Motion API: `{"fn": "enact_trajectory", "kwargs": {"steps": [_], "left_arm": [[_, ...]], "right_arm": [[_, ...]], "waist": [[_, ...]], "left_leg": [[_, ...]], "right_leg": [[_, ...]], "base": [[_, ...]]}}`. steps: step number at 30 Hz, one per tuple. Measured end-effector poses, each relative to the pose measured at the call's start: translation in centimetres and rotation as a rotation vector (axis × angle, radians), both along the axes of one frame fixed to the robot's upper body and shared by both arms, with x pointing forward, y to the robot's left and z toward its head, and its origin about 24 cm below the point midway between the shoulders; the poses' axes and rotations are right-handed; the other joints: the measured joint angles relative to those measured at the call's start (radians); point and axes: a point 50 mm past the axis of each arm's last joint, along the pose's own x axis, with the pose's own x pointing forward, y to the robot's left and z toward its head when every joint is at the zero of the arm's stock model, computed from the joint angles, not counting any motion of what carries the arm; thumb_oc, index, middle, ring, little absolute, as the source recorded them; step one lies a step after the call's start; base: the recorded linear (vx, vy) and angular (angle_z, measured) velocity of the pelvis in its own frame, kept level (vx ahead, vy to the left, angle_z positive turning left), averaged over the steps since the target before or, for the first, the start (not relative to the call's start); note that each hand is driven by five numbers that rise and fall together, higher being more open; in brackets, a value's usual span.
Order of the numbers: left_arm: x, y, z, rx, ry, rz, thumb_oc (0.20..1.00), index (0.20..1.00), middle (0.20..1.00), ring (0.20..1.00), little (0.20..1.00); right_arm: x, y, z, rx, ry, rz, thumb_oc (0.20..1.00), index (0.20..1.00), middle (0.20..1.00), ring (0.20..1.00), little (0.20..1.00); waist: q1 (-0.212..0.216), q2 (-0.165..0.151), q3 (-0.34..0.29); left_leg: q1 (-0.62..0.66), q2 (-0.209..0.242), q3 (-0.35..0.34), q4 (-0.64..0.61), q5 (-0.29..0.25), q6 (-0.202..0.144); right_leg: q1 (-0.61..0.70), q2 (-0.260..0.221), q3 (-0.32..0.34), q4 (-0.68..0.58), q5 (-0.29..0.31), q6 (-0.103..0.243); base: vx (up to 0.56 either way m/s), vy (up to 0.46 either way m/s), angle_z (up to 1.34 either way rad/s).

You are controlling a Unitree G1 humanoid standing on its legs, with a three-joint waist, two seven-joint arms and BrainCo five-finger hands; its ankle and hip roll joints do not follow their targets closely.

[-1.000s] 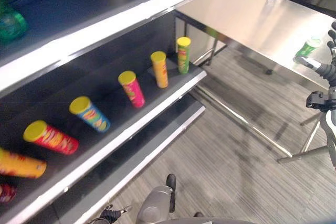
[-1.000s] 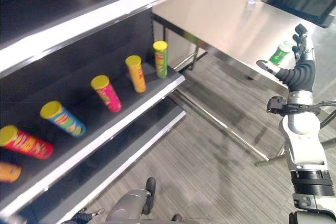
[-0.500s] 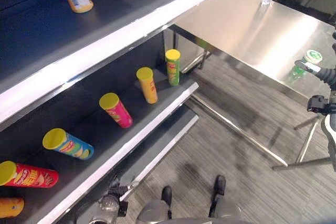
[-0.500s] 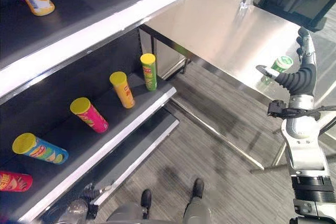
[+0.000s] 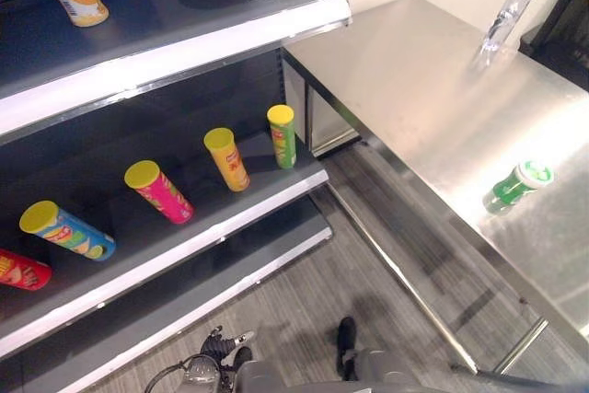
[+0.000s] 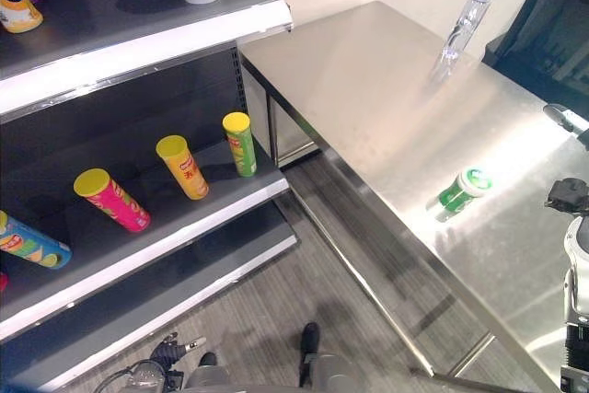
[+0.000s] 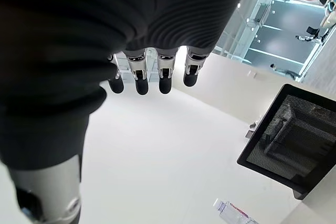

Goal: Put the goods on the table back onto the shelves and tidy them up.

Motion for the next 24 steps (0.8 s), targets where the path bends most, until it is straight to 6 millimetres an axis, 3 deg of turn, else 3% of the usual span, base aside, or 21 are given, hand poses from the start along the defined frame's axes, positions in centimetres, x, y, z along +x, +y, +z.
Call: {"fn": "enact_trajectory", "kwargs": {"steps": [1, 2, 3, 5, 8, 15, 24], "left_arm": [[0.0, 0.0, 0.0, 0.005, 0.005, -0.016, 1.0, 1.0, 1.0, 1.0, 1.0], [0.1, -0.3, -0.1, 0.005, 0.012, -0.051, 1.0, 1.0, 1.0, 1.0, 1.0], [-0.2, -0.6, -0.2, 0.001, 0.024, -0.066, 1.0, 1.0, 1.0, 1.0, 1.0], [-0.2, -0.9, -0.2, -0.01, 0.019, -0.09, 1.0, 1.0, 1.0, 1.0, 1.0], [0.6, -0.6, 0.1, -0.008, -0.003, -0.097, 1.0, 1.0, 1.0, 1.0, 1.0], [0.3, -0.2, 0.2, 0.005, 0.014, -0.137, 1.0, 1.0, 1.0, 1.0, 1.0], [0.2, -0.3, 0.2, 0.001, 0.011, -0.14, 1.0, 1.0, 1.0, 1.0, 1.0]], "right_arm": [[-0.2, -0.3, -0.3, 0.009, 0.01, -0.007, 1.0, 1.0, 1.0, 1.0, 1.0], [-0.3, -1.1, -0.9, 0.02, 0.047, -0.04, 1.0, 1.0, 1.0, 1.0, 1.0], [-0.3, -1.5, -1.0, 0.021, 0.067, -0.057, 1.0, 1.0, 1.0, 1.0, 1.0], [-0.8, -1.6, -2.0, 0.043, 0.123, -0.027, 1.0, 1.0, 1.0, 1.0, 1.0], [-1.3, -1.9, -3.4, 0.069, 0.2, -0.001, 1.0, 1.0, 1.0, 1.0, 1.0], [-1.4, -1.8, -5.1, 0.107, 0.317, 0.091, 1.0, 1.0, 1.0, 1.0, 1.0], [-1.4, -1.3, -7.1, 0.097, 0.441, 0.108, 1.0, 1.0, 1.0, 1.0, 1.0]], "waist": [[-0.005, -0.004, -0.003], [-0.012, -0.002, -0.008], [-0.024, 0.013, -0.016], [-0.035, 0.053, -0.033], [-0.047, 0.08, -0.05], [-0.069, 0.069, -0.066], [-0.066, 0.066, -0.079]], "left_leg": [[-0.012, -0.014, 0.098, 0.023, -0.011, 0.0], [-0.02, -0.072, 0.191, 0.014, -0.043, 0.019], [-0.014, -0.088, 0.231, -0.018, -0.052, 0.027], [0.019, -0.098, 0.202, -0.097, -0.07, 0.05], [0.03, -0.106, 0.177, -0.159, -0.088, 0.046], [0.065, -0.156, 0.208, -0.186, -0.097, 0.073], [0.096, -0.157, 0.226, -0.206, -0.098, 0.075]], "right_leg": [[0.005, -0.013, -0.016, -0.022, -0.008, -0.013], [0.02, -0.033, -0.025, -0.051, 0.004, 0.006], [0.017, -0.029, -0.031, -0.05, 0.005, 0.006], [0.008, -0.016, -0.036, -0.021, 0.0, 0.005], [-0.003, -0.022, -0.051, -0.021, 0.004, 0.014], [-0.002, -0.068, -0.015, -0.021, 0.01, 0.042], [0.018, -0.064, 0.001, -0.047, 0.022, 0.038]], "base": [[0.02, -0.027, 0.42], [0.0, 0.029, 0.44], [0.02, 0.027, 0.44], [0.03, 0.017, 0.26], [0.1, 0.045, 0.14], [0.06, 0.048, -0.1], [0.02, 0.016, -0.06]]}}
